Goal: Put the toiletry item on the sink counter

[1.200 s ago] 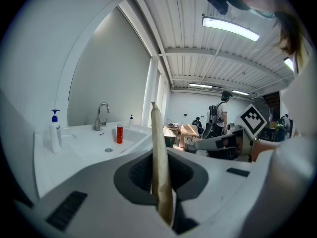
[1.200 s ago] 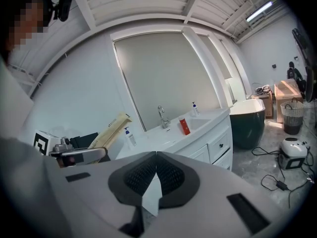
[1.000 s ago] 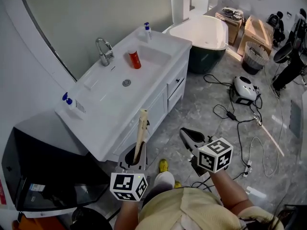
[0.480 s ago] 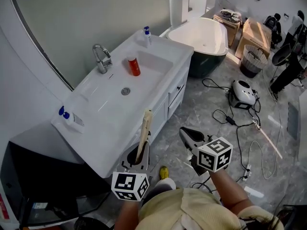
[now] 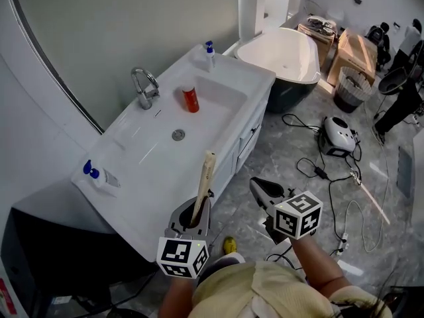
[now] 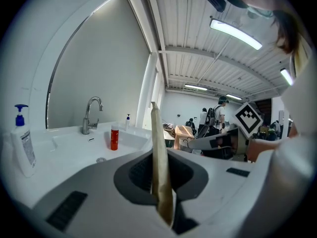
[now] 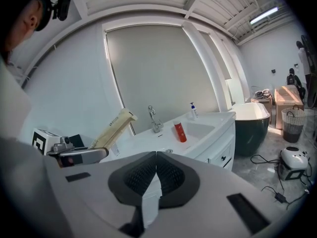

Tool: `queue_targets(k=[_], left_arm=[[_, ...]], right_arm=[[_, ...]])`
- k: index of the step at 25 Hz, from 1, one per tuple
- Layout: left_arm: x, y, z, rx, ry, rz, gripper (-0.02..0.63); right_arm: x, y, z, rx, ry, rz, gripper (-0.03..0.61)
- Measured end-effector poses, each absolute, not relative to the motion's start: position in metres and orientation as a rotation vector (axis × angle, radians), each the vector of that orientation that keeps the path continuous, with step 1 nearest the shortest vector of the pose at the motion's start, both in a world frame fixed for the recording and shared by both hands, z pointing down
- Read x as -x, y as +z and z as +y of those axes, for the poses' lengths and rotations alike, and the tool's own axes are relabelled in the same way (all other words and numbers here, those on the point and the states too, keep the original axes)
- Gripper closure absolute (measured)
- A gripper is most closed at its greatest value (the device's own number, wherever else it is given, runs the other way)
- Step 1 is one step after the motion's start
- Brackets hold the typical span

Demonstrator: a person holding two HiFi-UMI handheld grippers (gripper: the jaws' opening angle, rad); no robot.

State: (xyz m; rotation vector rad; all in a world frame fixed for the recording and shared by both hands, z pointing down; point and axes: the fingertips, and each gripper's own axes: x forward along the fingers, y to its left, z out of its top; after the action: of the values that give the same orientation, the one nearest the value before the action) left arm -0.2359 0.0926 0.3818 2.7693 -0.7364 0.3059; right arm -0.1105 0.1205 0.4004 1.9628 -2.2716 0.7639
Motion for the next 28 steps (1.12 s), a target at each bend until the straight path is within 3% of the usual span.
queue_targets(k=[28], left_arm=[[0.189, 0.389, 0.001, -2.742, 0.332, -0.801, 0.554]], right_arm=[[0.052, 0.401, 0.019, -1.929, 0.772, -2.293, 0.553]])
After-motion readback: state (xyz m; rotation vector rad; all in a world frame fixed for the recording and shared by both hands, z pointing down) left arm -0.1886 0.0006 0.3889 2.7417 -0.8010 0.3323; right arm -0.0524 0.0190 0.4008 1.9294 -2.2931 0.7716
